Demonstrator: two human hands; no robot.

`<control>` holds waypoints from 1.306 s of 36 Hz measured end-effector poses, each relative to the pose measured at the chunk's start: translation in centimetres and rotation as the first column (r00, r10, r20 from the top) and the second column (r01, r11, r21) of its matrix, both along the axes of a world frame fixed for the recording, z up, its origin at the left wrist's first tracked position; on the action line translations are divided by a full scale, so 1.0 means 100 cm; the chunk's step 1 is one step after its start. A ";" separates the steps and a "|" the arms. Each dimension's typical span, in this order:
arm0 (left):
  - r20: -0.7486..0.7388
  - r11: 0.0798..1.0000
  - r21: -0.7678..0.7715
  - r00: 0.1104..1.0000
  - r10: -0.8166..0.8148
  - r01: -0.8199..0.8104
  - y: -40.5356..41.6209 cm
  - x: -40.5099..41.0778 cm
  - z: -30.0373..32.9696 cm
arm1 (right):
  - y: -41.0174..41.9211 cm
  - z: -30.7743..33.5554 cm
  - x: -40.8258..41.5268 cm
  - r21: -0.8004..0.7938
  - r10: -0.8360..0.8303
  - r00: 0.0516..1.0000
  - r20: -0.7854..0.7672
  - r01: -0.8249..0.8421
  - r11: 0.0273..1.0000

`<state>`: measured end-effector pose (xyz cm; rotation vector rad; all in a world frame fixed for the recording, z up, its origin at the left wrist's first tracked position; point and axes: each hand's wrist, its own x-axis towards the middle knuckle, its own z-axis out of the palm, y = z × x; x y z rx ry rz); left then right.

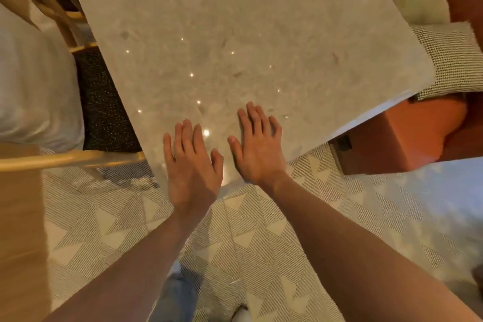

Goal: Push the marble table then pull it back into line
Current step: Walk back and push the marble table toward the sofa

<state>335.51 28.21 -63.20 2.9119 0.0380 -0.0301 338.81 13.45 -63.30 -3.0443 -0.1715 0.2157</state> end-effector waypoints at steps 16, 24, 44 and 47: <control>-0.009 0.987 0.150 0.998 0.059 -0.057 -0.029 -0.018 0.008 | -0.006 -0.007 -0.002 0.028 0.051 0.990 0.131 -0.055 0.998; 0.081 0.989 0.132 0.995 0.060 -0.070 -0.034 -0.011 -0.004 | -0.010 -0.014 0.004 0.062 0.016 0.979 0.204 -0.029 0.998; 0.192 0.995 0.095 0.981 -0.001 -0.017 -0.011 0.010 -0.014 | 0.011 -0.012 0.020 0.130 -0.024 0.978 0.207 -0.004 0.991; 0.267 0.998 0.067 0.964 -0.006 -0.012 0.000 0.023 -0.021 | 0.019 -0.014 0.030 0.133 -0.046 0.974 0.220 0.016 0.991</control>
